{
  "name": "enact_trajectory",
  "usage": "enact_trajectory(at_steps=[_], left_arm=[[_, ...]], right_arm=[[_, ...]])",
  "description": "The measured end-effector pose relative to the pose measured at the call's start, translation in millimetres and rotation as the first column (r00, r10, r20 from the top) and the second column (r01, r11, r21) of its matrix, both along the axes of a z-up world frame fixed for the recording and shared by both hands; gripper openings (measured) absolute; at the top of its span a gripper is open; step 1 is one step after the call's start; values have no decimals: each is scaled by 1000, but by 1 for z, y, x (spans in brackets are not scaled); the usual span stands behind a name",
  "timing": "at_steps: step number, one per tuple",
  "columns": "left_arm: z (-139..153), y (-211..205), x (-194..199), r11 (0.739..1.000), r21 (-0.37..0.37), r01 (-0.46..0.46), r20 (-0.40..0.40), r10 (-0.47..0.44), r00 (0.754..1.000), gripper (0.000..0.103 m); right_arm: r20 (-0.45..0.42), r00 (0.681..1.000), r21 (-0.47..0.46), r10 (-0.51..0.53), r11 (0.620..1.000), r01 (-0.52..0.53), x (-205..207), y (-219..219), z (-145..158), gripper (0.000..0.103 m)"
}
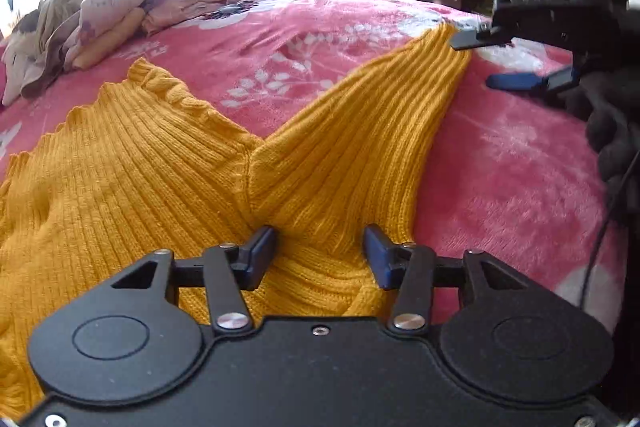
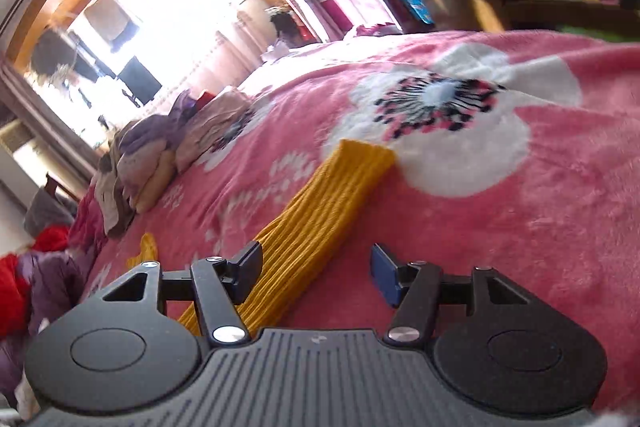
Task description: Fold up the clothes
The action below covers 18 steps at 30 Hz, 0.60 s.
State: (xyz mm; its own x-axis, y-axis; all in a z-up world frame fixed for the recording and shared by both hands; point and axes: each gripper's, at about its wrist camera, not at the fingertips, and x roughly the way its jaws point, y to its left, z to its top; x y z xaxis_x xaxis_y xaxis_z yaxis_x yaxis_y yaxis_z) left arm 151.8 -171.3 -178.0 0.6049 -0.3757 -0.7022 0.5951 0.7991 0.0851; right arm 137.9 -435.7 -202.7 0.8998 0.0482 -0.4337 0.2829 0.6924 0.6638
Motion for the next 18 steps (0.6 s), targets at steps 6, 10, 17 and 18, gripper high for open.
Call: enact_trajectory(at_steps=[6, 10, 17, 18], left_arm=[[25, 27, -29, 999, -30, -34, 104, 37, 994, 48], [30, 61, -50, 992, -85, -98, 98, 106, 990, 51], [22, 104, -51, 960, -119, -251, 66, 260, 963, 59], [24, 109, -49, 954, -142, -265, 56, 275, 960, 59]], right_arm=[[8, 1000, 30, 5, 1000, -5, 13, -9, -9, 61], [15, 1000, 51, 10, 999, -11, 21, -13, -11, 61], [26, 999, 86, 20, 996, -23, 35, -20, -14, 62], [29, 999, 86, 20, 996, -23, 36, -21, -15, 61]])
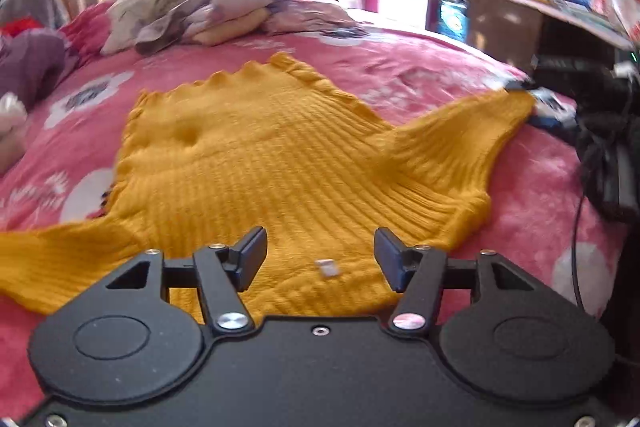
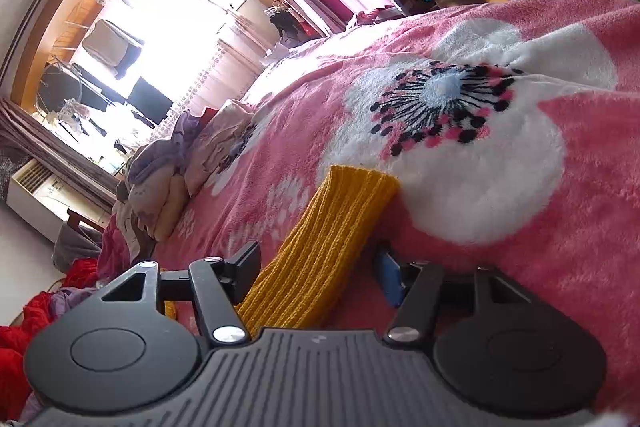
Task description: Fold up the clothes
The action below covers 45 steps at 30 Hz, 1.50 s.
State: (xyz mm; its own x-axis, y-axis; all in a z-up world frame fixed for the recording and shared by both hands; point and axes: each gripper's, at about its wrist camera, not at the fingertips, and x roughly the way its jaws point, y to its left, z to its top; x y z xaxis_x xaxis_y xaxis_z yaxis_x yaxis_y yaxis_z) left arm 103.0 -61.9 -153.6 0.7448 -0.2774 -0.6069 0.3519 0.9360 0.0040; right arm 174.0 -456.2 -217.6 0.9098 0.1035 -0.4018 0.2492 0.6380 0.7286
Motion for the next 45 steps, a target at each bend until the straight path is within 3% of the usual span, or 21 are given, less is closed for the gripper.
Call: enact_trajectory(at_steps=[2, 6, 10, 13, 17, 20, 22, 25, 28, 33, 39, 45], left_arm=[[5, 11, 3, 999, -46, -25, -6, 25, 1000, 63], [13, 33, 10, 997, -67, -41, 27, 43, 999, 63], [20, 66, 28, 990, -115, -86, 50, 92, 994, 63], [26, 97, 39, 981, -152, -120, 108, 138, 985, 63], [22, 142, 45, 956, -210, -207, 174, 245, 954, 63], [6, 184, 49, 866, -401, -299, 68, 354, 933, 63], [-1, 202, 53, 816, -469, -339, 3, 385, 923, 63], [9, 210, 57, 804, -500, -322, 14, 379, 925, 63], [16, 215, 58, 772, -572, -276, 9, 342, 939, 64], [14, 214, 61, 769, -583, -263, -7, 319, 948, 64], [9, 226, 60, 739, -613, -281, -45, 323, 945, 64], [4, 239, 60, 702, -646, -301, -85, 325, 942, 64]], right_arm=[[9, 1000, -14, -4, 1000, 4, 1, 1, -1, 60], [18, 999, -36, -29, 999, 30, 2, 2, -3, 51], [25, 998, -19, -57, 998, 57, -1, -3, -8, 20], [40, 997, -7, -72, 997, 72, -8, -6, -4, 12], [75, 995, -62, -58, 996, 63, -18, 3, 20, 10], [116, 993, -98, -34, 994, 46, -22, 13, 46, 10], [141, 990, -150, -10, 988, 31, -23, 23, 66, 10], [171, 985, -207, 36, 978, 0, -22, 40, 95, 10], [199, 976, -245, 86, 969, -36, -21, 61, 120, 10], [213, 958, -326, 194, 938, -117, -13, 109, 149, 10], [201, 929, -383, 310, 898, -217, -4, 168, 158, 10], [138, 891, -448, 433, 830, -334, 1, 234, 147, 10]])
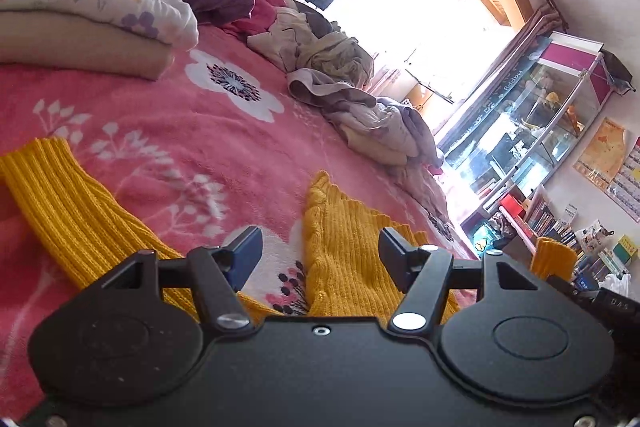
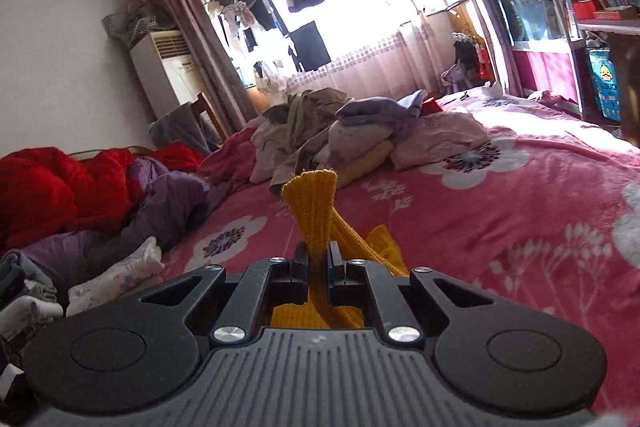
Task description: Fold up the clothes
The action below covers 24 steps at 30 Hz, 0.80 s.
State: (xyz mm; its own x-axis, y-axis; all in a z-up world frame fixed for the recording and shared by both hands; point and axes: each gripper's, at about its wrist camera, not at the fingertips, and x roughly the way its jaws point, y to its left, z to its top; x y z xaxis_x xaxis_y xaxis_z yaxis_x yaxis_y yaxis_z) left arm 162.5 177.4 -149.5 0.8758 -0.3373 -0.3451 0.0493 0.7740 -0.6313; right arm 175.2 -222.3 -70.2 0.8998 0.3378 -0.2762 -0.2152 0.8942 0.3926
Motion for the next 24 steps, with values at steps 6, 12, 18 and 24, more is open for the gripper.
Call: enact_trajectory(at_steps=[6, 12, 18, 24], left_arm=[[-3, 11, -1, 999, -45, -2, -20, 1, 1000, 64], [-4, 16, 0, 998, -58, 13, -31, -14, 999, 65], [-8, 14, 0, 997, -64, 48, -47, -51, 998, 65], [-11, -3, 5, 981, -100, 164, -55, -170, 984, 65]], right_arm=[[-52, 994, -152, 93, 983, -100, -3, 67, -27, 10], [-121, 979, -352, 164, 915, -196, -9, 132, -60, 10], [-148, 969, -431, 197, 869, -242, -16, 158, -72, 10], [-135, 968, -427, 210, 869, -248, -25, 153, -68, 15]])
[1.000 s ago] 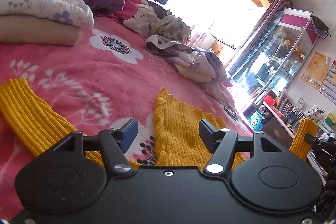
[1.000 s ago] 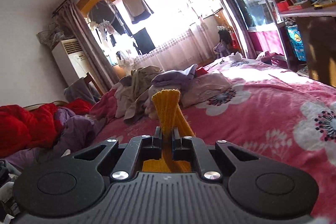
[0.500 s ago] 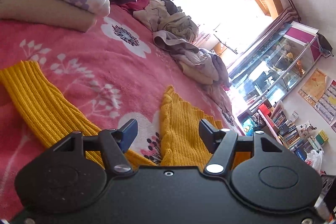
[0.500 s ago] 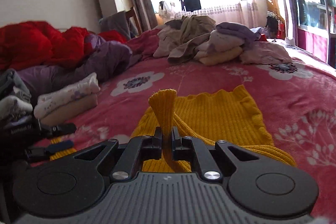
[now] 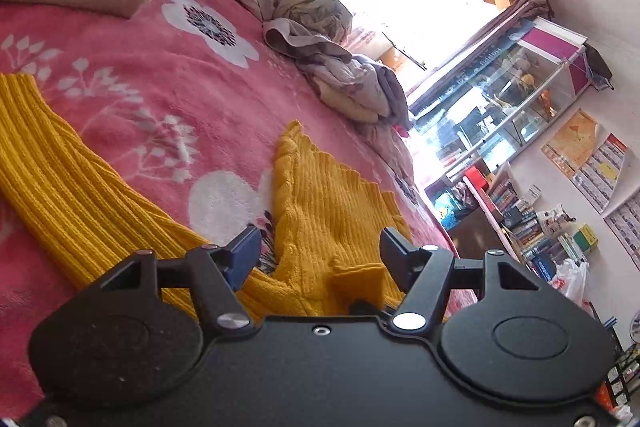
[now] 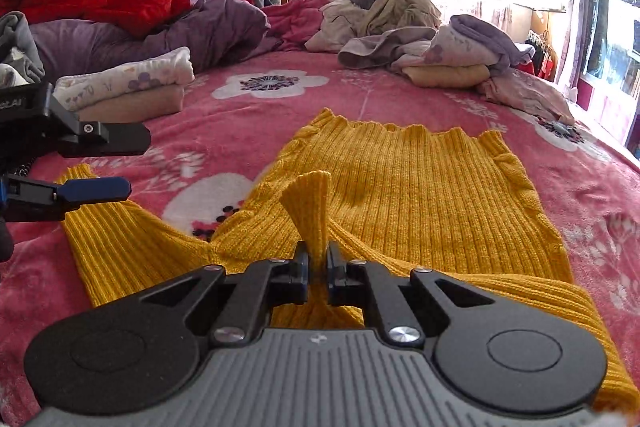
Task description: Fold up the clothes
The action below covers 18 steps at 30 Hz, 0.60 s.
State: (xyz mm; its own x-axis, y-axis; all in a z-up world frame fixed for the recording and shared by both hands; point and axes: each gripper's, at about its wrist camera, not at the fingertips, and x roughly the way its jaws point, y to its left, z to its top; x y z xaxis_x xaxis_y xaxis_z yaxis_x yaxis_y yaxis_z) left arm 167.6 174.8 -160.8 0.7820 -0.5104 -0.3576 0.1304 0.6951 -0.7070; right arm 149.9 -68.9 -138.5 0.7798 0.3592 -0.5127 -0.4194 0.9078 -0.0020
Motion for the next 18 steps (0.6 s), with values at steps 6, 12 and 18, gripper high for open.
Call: enact_trajectory(at_steps=[6, 12, 18], left_arm=[[-4, -35, 6, 991, 40, 128, -21, -127, 992, 65], [-11, -66, 11, 983, 101, 154, -90, -146, 985, 65], [-20, -75, 17, 993, 37, 114, -142, -107, 984, 52]], right_arm=[[12, 1000, 7, 13, 1000, -13, -9, -5, 4, 40], [222, 965, -169, -140, 969, 179, -66, -67, 7, 64], [140, 946, -154, -294, 937, 314, -66, -118, -19, 67]])
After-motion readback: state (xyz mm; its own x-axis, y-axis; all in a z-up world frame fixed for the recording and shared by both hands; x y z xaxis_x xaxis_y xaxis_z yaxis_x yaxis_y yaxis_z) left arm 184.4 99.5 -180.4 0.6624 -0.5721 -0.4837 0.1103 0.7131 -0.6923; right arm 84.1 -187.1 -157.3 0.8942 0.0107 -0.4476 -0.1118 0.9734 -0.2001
